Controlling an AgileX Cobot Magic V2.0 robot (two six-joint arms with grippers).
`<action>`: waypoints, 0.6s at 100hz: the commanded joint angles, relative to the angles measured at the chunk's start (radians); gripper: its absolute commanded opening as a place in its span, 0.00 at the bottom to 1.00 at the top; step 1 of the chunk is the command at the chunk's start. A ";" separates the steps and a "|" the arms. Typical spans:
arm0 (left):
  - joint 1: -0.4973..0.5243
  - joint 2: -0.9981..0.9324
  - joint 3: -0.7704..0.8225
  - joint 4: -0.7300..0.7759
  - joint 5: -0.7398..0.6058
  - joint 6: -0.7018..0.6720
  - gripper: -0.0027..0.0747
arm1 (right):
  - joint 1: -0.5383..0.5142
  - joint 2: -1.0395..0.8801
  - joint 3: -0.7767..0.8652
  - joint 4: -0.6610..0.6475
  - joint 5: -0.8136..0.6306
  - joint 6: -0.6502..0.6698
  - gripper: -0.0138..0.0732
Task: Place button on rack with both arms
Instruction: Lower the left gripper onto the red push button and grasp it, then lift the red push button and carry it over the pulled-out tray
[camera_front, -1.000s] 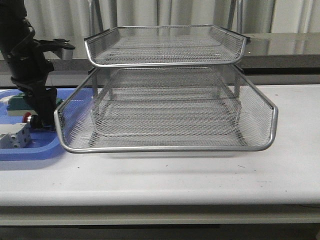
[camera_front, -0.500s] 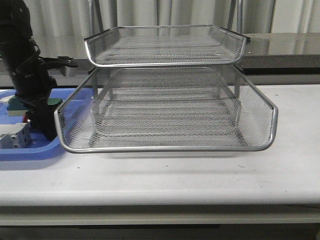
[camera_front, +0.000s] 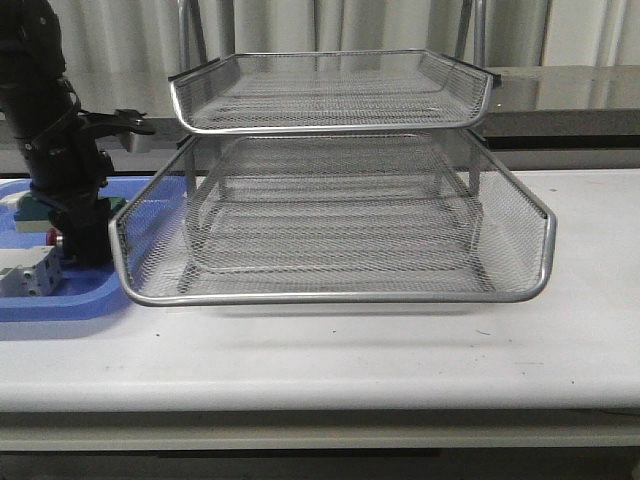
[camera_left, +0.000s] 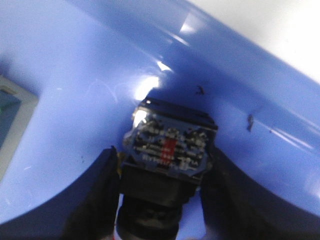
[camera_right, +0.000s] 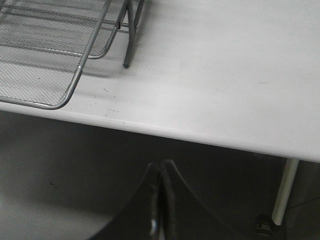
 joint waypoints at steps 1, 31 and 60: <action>-0.006 -0.073 -0.039 0.017 -0.007 -0.001 0.03 | -0.005 0.008 -0.032 0.006 -0.061 0.001 0.08; -0.004 -0.142 -0.140 0.024 0.099 -0.056 0.01 | -0.005 0.008 -0.032 0.006 -0.061 0.001 0.08; -0.004 -0.258 -0.169 0.027 0.253 -0.077 0.01 | -0.005 0.008 -0.032 0.006 -0.061 0.001 0.08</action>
